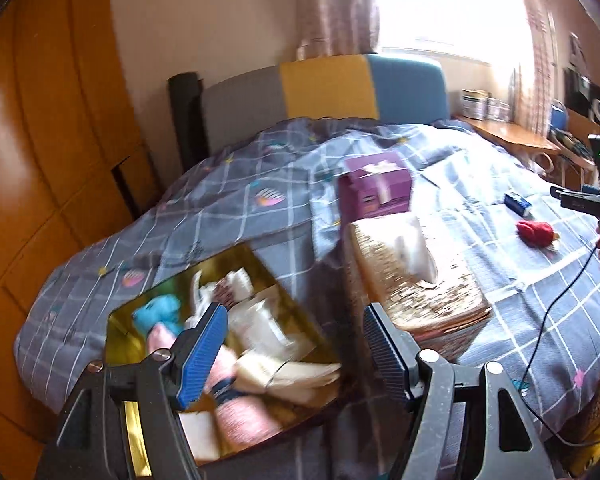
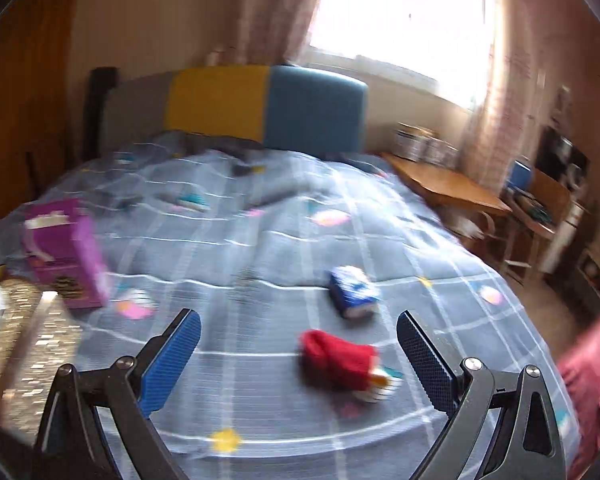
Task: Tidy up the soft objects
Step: 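Move the left gripper over the bedspread toward the red sock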
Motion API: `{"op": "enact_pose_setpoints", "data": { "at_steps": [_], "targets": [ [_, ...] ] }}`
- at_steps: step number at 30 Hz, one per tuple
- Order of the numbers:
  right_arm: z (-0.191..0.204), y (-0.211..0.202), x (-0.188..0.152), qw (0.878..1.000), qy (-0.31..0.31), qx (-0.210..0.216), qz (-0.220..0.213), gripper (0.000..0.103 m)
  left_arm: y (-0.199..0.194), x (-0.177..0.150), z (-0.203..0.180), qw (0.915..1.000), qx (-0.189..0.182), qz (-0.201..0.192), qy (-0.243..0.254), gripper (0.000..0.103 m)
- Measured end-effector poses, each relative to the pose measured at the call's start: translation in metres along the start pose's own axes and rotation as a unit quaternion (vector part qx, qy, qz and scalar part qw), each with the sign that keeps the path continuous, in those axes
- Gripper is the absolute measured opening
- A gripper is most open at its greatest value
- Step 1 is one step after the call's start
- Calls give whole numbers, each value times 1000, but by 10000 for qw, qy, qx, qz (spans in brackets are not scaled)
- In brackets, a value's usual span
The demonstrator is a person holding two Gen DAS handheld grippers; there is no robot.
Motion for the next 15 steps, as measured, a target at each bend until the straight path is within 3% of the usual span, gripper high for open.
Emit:
{"op": "enact_pose_setpoints", "data": {
  "at_steps": [2,4,6,15],
  "targets": [
    [-26,14,-12,9987,395,-235,198,99,2,10,-16,9998,-81,-29,190,71],
    [-45,25,-15,9940,954,-174,497,99,4,19,-32,9991,-166,-61,385,71],
    [-57,27,-14,9893,1359,-83,517,99,6,25,-46,9983,-230,-98,518,71],
    [-64,29,-18,9836,1700,37,597,99,27,48,-106,9928,-579,-26,1044,71]
  ]
}}
Point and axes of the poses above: each gripper's, at about its wrist camera, not at the fingertips, and y roughly the way its jaws point, z to its left, x to its top, the point moved 5 cm from there along y, roughly the way its jaws point, and after that the axes turned 5 degrees about -x, right-handed, at the moved point
